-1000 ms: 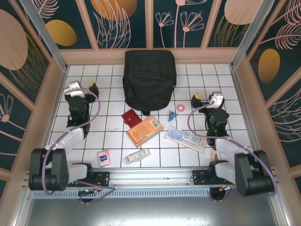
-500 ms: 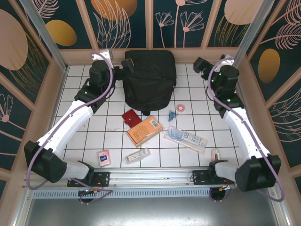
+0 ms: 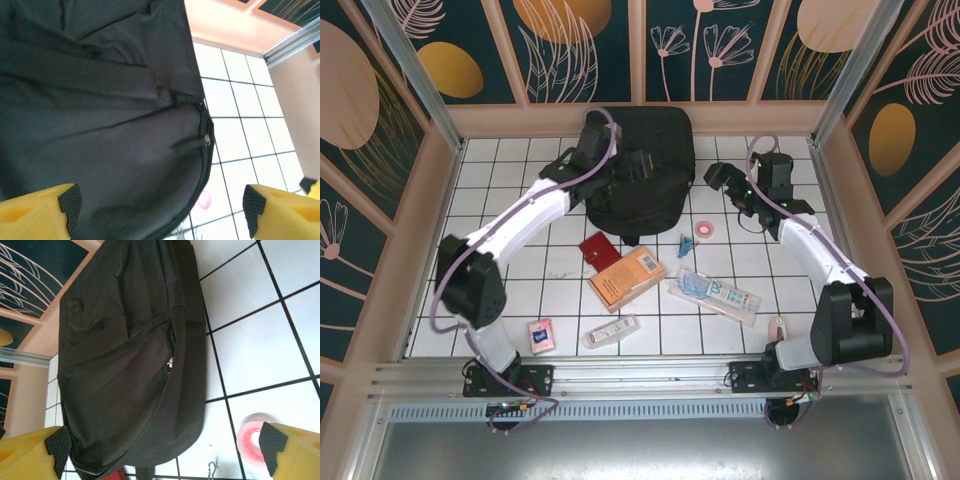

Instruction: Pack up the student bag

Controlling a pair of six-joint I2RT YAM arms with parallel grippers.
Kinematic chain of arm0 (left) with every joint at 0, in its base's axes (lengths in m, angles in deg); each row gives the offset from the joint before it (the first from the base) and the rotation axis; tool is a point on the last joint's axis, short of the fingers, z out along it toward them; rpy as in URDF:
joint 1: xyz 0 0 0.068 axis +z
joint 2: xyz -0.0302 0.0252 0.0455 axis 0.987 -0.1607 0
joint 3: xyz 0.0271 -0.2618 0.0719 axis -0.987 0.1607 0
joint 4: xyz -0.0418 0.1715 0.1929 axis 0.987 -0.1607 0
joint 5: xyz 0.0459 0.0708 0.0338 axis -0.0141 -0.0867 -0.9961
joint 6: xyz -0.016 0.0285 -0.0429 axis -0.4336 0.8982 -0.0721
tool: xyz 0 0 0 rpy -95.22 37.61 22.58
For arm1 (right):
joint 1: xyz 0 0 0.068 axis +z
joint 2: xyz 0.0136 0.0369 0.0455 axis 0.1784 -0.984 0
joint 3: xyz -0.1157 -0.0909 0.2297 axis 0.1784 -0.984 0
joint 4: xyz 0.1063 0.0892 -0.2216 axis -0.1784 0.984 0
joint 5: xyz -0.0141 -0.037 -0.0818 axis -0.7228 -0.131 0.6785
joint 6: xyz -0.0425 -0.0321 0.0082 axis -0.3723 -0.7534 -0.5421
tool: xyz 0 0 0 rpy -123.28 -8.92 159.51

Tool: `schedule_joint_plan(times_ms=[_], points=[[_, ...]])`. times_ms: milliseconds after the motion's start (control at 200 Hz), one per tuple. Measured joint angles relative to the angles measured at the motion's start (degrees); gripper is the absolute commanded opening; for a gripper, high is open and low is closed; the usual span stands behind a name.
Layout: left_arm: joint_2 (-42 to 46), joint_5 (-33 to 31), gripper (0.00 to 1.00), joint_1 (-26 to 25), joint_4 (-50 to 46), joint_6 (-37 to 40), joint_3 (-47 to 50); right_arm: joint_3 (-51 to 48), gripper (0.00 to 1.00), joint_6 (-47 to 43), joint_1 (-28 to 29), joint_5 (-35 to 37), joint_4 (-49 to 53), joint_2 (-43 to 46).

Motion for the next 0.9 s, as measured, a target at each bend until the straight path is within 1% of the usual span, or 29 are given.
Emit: schedule_joint_plan(times_ms=[45,90,160,215,280,390,575,671,901], points=[[-4.3,-0.6,0.84,-0.8,-2.1,0.2,-5.3,0.4,0.89,0.5,-0.1,-0.6,-0.7,-1.9],[-8.7,-1.2,0.83,-1.7,-4.3,0.4,-10.3,0.4,0.81,1.2,-0.3,-1.2,-1.7,-3.7],[-15.2,-2.1,0.82,-3.1,-8.0,0.9,-17.8,0.3,0.71,2.9,-1.0,-2.8,-3.9,-6.7],[-19.7,-2.7,0.82,-3.8,-10.7,1.1,-23.0,0.4,0.68,4.5,-1.8,-4.1,-6.0,-9.4],[-24.1,-2.9,0.81,-4.5,-13.6,1.4,-28.2,0.9,0.61,6.6,-2.8,-5.6,-8.3,-13.0],[-29.5,-2.7,0.81,-4.7,-16.7,1.6,-34.4,2.5,0.59,10.7,-4.0,-9.0,-13.6,-19.6],[-31.6,-2.1,0.81,-4.6,-17.2,1.6,-35.5,8.8,0.55,17.4,-4.4,-16.5,-24.3,-30.9],[-31.6,-2.1,0.80,-4.6,-16.8,1.6,-34.7,9.7,0.54,20.5,-4.4,-19.4,-29.8,-34.0],[-31.6,-2.8,0.80,-4.6,-16.8,1.9,-33.4,13.5,0.53,25.4,-4.4,-25.0,-39.3,-39.9]])
